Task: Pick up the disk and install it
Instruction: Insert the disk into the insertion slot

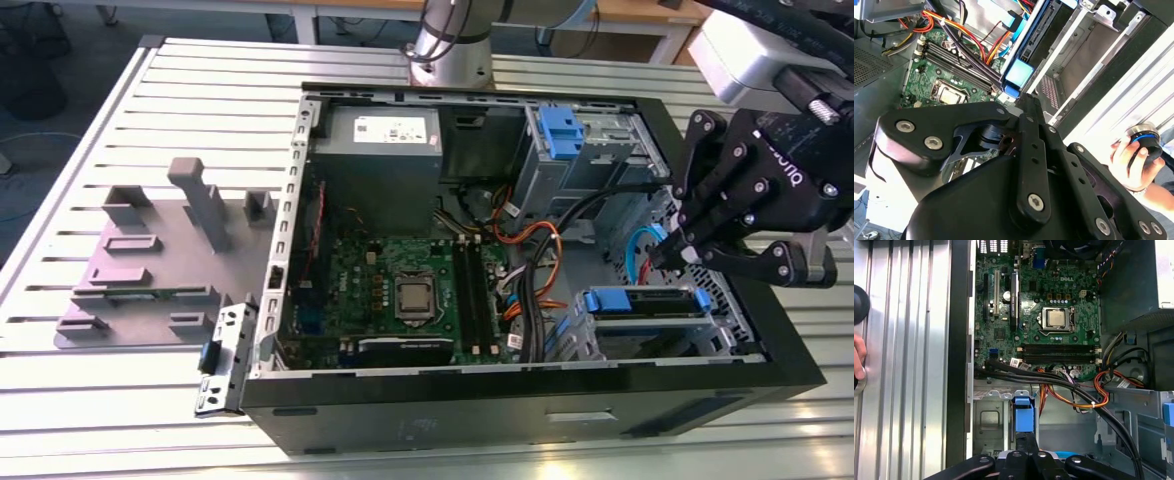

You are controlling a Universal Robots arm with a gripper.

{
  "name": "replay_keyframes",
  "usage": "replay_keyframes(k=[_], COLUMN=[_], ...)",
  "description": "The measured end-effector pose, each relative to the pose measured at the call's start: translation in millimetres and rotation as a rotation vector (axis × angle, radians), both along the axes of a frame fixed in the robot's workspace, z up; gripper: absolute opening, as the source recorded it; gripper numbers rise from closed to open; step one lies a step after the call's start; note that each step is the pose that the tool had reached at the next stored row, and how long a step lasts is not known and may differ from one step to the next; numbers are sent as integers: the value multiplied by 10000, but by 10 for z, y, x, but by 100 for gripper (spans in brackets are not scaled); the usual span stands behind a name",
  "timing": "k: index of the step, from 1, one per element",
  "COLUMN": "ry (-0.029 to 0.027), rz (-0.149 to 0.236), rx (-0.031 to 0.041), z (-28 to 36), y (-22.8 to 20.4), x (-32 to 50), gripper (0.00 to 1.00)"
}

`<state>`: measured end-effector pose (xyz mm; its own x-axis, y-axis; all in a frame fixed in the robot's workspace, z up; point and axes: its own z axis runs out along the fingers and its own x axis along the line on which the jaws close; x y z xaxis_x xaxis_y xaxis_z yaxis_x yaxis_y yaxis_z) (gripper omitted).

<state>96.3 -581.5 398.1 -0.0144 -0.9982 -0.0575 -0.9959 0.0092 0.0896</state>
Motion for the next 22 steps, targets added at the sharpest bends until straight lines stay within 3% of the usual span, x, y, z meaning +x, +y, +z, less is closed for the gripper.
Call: replay_keyframes(k=[22], ry=[0], rz=[0], rx=[-3], z=[-73], y=[0], x=[20], gripper=[11])
